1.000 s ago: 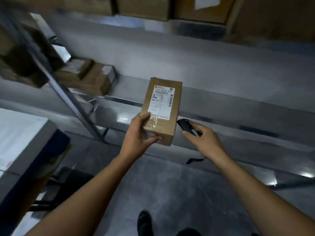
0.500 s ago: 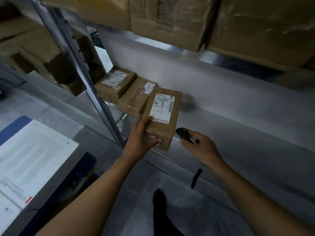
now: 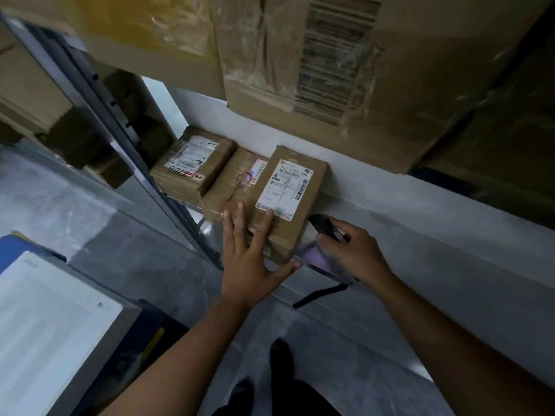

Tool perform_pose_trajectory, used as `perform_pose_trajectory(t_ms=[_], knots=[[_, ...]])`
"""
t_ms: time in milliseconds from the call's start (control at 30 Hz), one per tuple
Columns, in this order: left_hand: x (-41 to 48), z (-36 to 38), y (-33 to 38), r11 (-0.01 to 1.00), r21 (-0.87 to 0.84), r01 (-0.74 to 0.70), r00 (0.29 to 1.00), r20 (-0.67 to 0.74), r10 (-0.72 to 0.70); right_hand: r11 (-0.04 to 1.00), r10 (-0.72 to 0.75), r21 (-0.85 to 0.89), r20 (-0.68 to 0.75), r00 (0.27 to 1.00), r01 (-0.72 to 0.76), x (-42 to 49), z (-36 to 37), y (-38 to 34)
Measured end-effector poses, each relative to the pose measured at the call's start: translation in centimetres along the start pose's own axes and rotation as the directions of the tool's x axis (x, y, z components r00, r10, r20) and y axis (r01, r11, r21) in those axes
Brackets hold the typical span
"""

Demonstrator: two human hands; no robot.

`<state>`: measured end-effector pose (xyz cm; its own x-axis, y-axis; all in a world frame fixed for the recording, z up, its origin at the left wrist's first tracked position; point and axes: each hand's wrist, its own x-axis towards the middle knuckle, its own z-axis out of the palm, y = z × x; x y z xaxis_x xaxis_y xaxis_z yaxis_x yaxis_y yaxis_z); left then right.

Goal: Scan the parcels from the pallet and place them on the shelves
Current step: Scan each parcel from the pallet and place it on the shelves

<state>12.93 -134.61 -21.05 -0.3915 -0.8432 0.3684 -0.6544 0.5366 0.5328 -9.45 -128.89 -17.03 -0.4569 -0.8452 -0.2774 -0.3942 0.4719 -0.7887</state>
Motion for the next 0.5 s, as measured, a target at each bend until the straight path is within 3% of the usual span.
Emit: perform_pose_trajectory(t_ms=[200,333,500], knots=[[-0.6,-1.7,1.0,0.999,-0.025,0.035,0.997,0.068,-0.033,1.000,-0.007,-0.014,-0.096,0.995,0.006,-4.5,-0.9,0.7],[-1.8,-2.6,2.8,0.992,-0.080,-0.093,0.994,0.043,0.097,0.999,0.019,0.053,-0.193,0.981,-0.009,-10.7,-2.3,1.9],[-5.0,-1.4,7.4,0.949,-0.195,-0.247,0.954,0.123,0.273,0.987,0.114,0.144,-0.351,0.930,-0.067,-20.9,-3.9,4.8]])
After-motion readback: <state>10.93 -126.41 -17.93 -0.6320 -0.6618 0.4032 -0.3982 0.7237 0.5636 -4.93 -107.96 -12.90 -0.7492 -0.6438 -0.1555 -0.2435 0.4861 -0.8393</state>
